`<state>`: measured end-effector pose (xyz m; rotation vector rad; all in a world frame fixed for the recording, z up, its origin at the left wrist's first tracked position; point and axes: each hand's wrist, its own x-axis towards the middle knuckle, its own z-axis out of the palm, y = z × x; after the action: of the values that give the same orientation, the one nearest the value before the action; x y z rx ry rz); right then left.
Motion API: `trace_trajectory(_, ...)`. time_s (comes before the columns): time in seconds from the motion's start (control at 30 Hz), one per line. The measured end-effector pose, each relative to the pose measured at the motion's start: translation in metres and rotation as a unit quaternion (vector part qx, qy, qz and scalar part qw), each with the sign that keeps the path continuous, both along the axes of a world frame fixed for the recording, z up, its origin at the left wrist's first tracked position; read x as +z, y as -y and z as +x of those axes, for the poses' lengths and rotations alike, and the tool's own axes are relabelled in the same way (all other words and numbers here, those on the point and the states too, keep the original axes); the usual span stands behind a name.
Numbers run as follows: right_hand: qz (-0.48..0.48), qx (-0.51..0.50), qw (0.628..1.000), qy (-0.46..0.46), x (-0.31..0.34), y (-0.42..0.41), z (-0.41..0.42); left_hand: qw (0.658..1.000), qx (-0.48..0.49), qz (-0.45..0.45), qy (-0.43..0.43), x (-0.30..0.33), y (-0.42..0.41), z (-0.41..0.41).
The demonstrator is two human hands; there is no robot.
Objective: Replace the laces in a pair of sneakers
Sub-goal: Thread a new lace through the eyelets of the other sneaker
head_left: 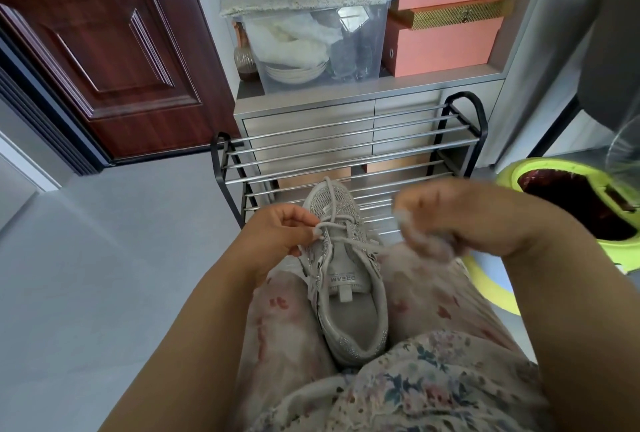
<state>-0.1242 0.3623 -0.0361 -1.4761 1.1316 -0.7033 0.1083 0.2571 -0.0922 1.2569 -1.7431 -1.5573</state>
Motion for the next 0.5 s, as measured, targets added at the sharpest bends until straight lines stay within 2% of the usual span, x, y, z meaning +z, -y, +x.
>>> trace_trajectory(0.07,0.032,0.125,0.979,-0.156,0.001,-0.004,0.008,1.000,-0.003,-0.005,0.018,0.002,0.001,-0.001)
trace_trajectory(0.13,0.049,0.158,0.964,-0.209,0.003,-0.005,0.012,0.999,0.007,-0.025,0.033,0.007,0.003,-0.004)
trace_trajectory(0.3,0.026,0.111,0.943,-0.314,0.010,-0.003,0.011,0.981,0.029,-0.136,0.133,0.016,0.008,-0.030)
trace_trajectory(0.4,0.033,0.072,0.940,-0.331,0.006,-0.002,0.009,0.961,0.011,-0.191,0.199,0.016,0.008,-0.046)
trace_trajectory(0.5,-0.004,-0.063,0.945,-0.320,-0.005,0.004,0.007,0.972,-0.004,-0.174,0.155,0.022,0.007,-0.055)
